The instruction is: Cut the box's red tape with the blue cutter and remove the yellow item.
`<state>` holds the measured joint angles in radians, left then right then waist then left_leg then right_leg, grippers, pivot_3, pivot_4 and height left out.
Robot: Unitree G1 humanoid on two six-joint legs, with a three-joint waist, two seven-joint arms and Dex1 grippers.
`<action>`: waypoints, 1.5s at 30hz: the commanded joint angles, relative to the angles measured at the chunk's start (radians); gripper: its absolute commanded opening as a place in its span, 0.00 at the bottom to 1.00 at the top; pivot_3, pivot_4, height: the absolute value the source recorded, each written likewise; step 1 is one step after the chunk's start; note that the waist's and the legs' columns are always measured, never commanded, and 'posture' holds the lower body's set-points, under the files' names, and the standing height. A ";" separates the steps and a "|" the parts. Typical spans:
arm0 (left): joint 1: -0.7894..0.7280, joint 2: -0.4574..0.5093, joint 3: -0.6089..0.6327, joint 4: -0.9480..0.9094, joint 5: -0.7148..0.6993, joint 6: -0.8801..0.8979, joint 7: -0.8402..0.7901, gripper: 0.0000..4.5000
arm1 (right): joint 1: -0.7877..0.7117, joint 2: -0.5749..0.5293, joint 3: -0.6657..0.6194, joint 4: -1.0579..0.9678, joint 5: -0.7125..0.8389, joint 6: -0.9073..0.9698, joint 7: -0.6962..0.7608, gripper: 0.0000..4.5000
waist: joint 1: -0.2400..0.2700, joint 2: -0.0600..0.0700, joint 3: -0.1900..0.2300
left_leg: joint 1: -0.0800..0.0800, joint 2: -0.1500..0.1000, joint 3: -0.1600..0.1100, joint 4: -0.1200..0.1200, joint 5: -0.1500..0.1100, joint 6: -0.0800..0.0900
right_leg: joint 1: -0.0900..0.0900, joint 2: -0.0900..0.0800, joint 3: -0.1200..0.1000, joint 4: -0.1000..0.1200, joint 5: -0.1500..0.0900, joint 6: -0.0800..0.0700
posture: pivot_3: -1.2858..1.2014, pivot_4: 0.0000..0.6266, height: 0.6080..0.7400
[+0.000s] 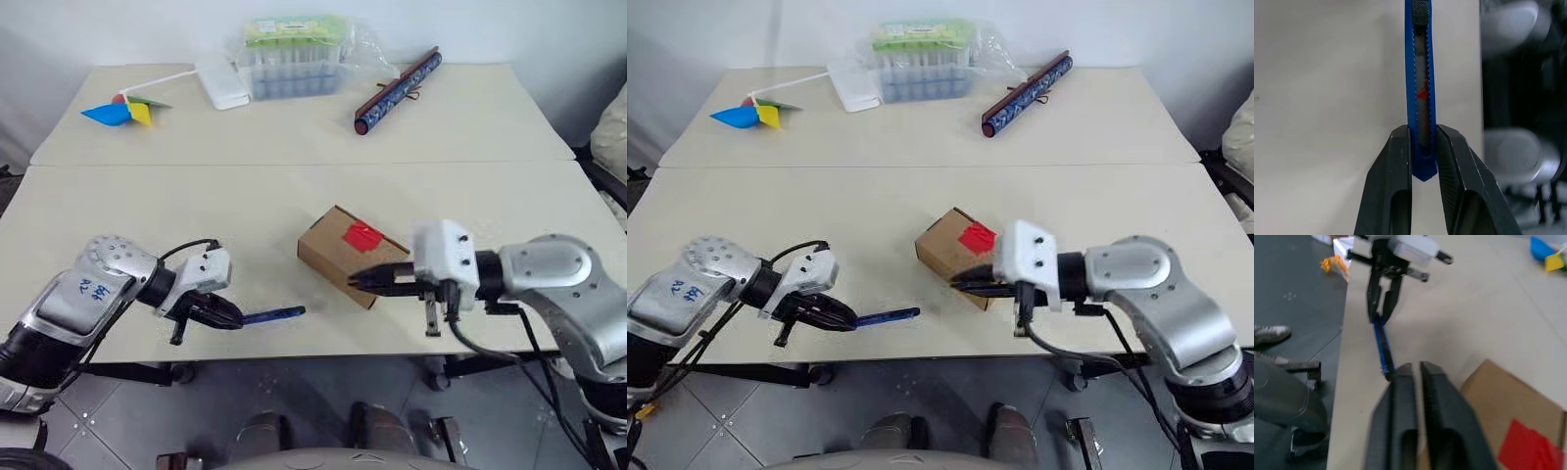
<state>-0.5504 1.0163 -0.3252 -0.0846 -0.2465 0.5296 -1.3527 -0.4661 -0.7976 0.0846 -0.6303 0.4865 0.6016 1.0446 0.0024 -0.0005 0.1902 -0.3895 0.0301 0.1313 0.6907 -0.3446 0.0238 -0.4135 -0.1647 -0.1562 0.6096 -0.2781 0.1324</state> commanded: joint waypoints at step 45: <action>0.095 0.021 -0.009 -0.121 0.188 -0.075 -0.091 0.09 | -0.049 0.281 0.572 0.405 -0.653 -0.551 -0.017 0.00 | -0.013 0.000 0.000 | 0.003 0.002 -0.001 0.008 0.001 0.001 | 0.002 0.000 0.001 0.010 -0.001 -0.002 | 0.52 0.24 1.00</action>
<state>-0.4886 1.0164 -0.3110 -0.1955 -0.0783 0.4404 -1.4332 -0.5187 -0.5171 0.6643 -0.2488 -0.1397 0.0610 1.0314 -0.0106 -0.0008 0.1897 -0.3860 0.0322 0.1299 0.6983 -0.3438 0.0244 -0.4116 -0.1647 -0.1549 0.6200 -0.2791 0.1305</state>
